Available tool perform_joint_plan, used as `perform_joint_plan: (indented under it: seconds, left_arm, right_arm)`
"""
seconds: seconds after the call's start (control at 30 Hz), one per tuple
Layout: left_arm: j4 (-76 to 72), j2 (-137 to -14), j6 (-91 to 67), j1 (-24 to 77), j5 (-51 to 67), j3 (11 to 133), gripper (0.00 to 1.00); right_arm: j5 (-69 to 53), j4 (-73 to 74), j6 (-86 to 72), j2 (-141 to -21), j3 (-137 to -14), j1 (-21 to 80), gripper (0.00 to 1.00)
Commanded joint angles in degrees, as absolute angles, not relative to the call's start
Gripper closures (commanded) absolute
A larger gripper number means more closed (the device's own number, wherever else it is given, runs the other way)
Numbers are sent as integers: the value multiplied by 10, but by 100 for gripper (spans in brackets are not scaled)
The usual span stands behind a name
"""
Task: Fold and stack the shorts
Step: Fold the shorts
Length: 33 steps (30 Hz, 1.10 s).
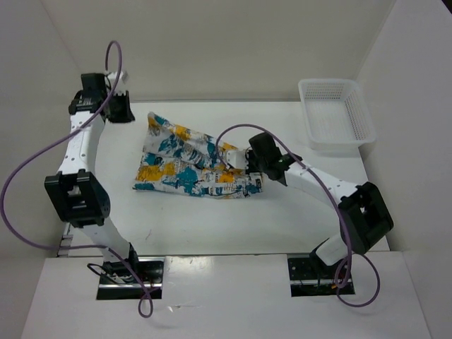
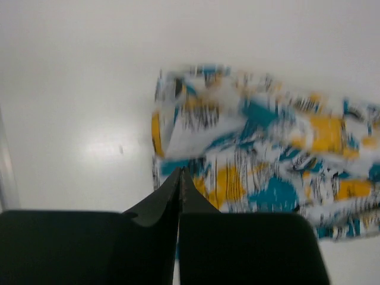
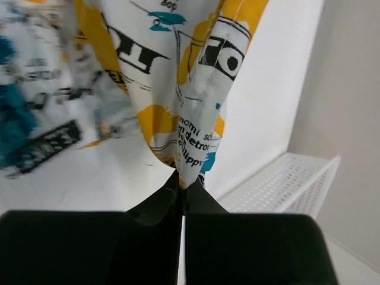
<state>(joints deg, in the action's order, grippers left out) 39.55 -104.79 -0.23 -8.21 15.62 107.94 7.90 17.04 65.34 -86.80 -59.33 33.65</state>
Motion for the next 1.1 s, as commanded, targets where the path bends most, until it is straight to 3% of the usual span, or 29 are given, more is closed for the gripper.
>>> perform_joint_plan:
  seconds: [0.0, 0.07, 0.2, 0.43, 0.67, 0.73, 0.87, 0.93, 1.0, 1.03, 1.07]
  left_arm:
    - [412, -969, 0, -93, 159, 912, 100]
    - [412, -950, 0, -93, 165, 787, 100]
    - [391, -928, 0, -102, 143, 682, 100]
    - [396, -962, 0, -110, 186, 724, 96]
    - [379, -1100, 0, -89, 281, 964, 56]
    - [379, -1133, 0, -79, 298, 1028, 48]
    - [379, -1193, 0, -43, 276, 1069, 37]
    - [364, -1204, 0, -32, 265, 1069, 25]
    - [331, -1204, 0, -17, 234, 1069, 22]
    - [322, -1209, 0, -17, 221, 1069, 14]
    - [316, -1217, 0, -10, 209, 1076, 11]
  right_arm:
    - [86, 187, 628, -845, -557, 383, 100]
    - [86, 176, 621, -845, -513, 409, 100]
    - [71, 171, 607, -845, -472, 442, 100]
    - [55, 184, 622, -838, -445, 454, 99]
    - [76, 141, 641, -854, -426, 481, 97]
    - [76, 147, 635, -860, -426, 481, 97]
    - [76, 159, 625, -865, -431, 481, 97]
    - [76, 166, 619, -865, -432, 481, 97]
    - [70, 172, 619, -870, -438, 481, 97]
    - [70, 177, 613, -870, -443, 481, 97]
    - [70, 183, 613, -870, -443, 481, 97]
